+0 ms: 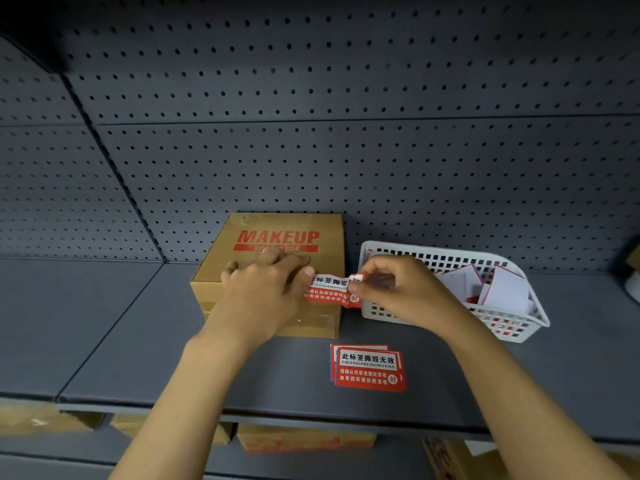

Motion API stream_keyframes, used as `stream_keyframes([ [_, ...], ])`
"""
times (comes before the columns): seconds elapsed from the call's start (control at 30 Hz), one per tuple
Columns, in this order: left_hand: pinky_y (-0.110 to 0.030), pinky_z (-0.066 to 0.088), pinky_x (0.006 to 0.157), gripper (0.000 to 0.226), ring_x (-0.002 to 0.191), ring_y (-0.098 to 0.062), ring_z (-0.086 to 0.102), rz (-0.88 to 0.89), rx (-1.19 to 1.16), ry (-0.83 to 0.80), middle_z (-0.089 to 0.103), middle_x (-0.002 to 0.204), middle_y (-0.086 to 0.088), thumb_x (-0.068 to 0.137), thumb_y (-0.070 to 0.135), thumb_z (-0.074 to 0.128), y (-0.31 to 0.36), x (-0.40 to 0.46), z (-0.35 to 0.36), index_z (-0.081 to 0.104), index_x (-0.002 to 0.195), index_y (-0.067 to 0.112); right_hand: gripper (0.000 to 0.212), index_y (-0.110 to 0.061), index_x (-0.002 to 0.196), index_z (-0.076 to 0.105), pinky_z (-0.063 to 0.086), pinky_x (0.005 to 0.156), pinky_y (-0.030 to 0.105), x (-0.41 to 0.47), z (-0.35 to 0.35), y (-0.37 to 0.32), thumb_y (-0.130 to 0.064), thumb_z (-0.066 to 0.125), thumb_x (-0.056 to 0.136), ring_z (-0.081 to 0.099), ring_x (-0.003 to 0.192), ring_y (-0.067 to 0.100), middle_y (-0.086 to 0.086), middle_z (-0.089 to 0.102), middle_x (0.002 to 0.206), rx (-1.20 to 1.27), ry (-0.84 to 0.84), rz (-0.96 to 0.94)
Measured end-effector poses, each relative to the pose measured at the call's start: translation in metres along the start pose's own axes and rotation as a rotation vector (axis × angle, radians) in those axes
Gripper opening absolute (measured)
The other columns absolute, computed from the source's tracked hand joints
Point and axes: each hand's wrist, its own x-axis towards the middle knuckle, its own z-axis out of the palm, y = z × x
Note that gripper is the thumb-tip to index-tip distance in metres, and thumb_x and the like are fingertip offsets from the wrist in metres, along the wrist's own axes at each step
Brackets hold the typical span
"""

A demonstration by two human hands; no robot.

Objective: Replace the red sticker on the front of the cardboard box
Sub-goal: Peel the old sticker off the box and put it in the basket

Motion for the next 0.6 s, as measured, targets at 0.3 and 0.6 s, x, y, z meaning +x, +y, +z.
stream_keyframes([
  [0.3, -0.064, 0.040, 0.102, 0.046, 0.111, -0.035, 0.061, -0.004, -0.001, -0.077, 0.056, 0.121, 0.005, 0.101, 0.050, 0.021, 0.003, 0.008, -0.008, 0.057, 0.125, 0.035, 0.021, -0.032, 0.068, 0.063, 0.041, 0.092, 0.040, -0.011, -0.006, -0.035, -0.044, 0.069, 0.084, 0.054, 0.072, 0.000, -0.012, 0.071, 0.073, -0.305, 0.006, 0.154],
  [0.6, -0.065, 0.040, 0.101, 0.041, 0.104, -0.037, 0.063, 0.004, 0.041, -0.077, 0.055, 0.121, 0.004, 0.103, 0.048, 0.023, 0.004, 0.004, -0.009, 0.056, 0.123, 0.034, 0.015, -0.039, 0.079, 0.077, 0.050, 0.072, 0.027, -0.027, -0.006, -0.035, -0.053, 0.075, 0.075, 0.063, 0.075, -0.002, -0.019, 0.073, 0.075, -0.362, 0.223, 0.127],
])
